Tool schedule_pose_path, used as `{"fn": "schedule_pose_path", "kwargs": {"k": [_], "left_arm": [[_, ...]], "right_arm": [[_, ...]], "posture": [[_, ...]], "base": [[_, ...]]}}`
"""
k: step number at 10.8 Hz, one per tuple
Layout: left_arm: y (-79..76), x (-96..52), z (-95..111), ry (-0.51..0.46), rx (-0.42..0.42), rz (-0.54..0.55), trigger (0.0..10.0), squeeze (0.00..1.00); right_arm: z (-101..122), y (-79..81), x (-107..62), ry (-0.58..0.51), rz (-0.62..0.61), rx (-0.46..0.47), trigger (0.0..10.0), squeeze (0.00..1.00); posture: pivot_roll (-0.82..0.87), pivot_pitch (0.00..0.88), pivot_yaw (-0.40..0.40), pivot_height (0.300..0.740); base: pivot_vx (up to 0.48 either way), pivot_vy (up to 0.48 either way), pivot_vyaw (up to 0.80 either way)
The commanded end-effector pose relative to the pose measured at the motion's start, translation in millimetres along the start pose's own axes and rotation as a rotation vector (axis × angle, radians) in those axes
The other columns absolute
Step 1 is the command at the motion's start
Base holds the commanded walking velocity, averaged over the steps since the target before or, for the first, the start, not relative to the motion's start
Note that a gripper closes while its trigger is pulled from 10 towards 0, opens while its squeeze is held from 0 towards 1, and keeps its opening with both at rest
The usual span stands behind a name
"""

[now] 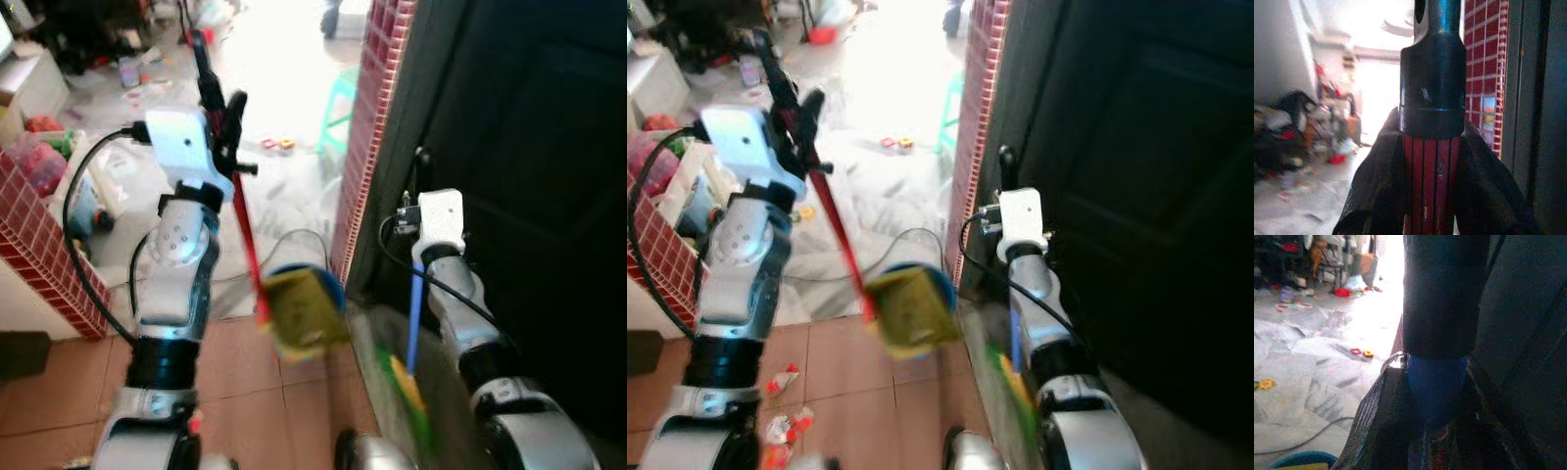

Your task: Sweep floor

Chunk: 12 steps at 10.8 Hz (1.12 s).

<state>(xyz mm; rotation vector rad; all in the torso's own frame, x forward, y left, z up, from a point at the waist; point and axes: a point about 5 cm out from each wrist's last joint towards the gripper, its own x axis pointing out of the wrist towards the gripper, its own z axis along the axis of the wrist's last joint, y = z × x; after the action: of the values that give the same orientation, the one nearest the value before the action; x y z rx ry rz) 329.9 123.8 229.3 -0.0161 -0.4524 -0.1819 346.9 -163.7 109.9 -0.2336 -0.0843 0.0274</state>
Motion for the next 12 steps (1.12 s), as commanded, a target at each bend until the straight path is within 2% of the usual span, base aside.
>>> {"fn": "schedule_pose_path", "kwargs": {"k": [1,3,9,11,12], "left_arm": [[-1.8,2.5,11,-0.059,0.039,-0.024,10.0,0.00],[1.0,2.9,12,-0.074,0.034,-0.021,10.0,0.00],[19.9,6.9,23,-0.136,0.059,0.077,10.0,0.00],[20.0,9.1,24,-0.149,0.020,0.092,10.0,0.00],[17.9,9.1,24,-0.151,0.029,0.086,10.0,0.00]], "right_arm": [[13,-0.2,6.1,-0.051,0.010,-0.016,10.0,0.00],[12,0.0,4.9,-0.049,0.009,-0.015,10.0,0.00],[9,-0.3,1.8,-0.050,0.017,-0.017,10.0,0.00],[9,-0.1,1.2,-0.052,0.018,-0.018,10.0,0.00],[9,0.6,0.9,-0.053,0.019,-0.017,10.0,0.00]], "posture": [[-0.09,0.008,-0.016,0.740],[-0.09,0.010,-0.015,0.740],[-0.09,0.018,-0.019,0.740],[-0.10,0.018,-0.017,0.740],[-0.10,0.019,-0.016,0.740]], "base": [[0.000,0.000,0.00],[0.000,0.000,0.00],[0.283,0.042,0.00],[0.341,0.126,0.00],[0.000,0.000,0.00]]}}
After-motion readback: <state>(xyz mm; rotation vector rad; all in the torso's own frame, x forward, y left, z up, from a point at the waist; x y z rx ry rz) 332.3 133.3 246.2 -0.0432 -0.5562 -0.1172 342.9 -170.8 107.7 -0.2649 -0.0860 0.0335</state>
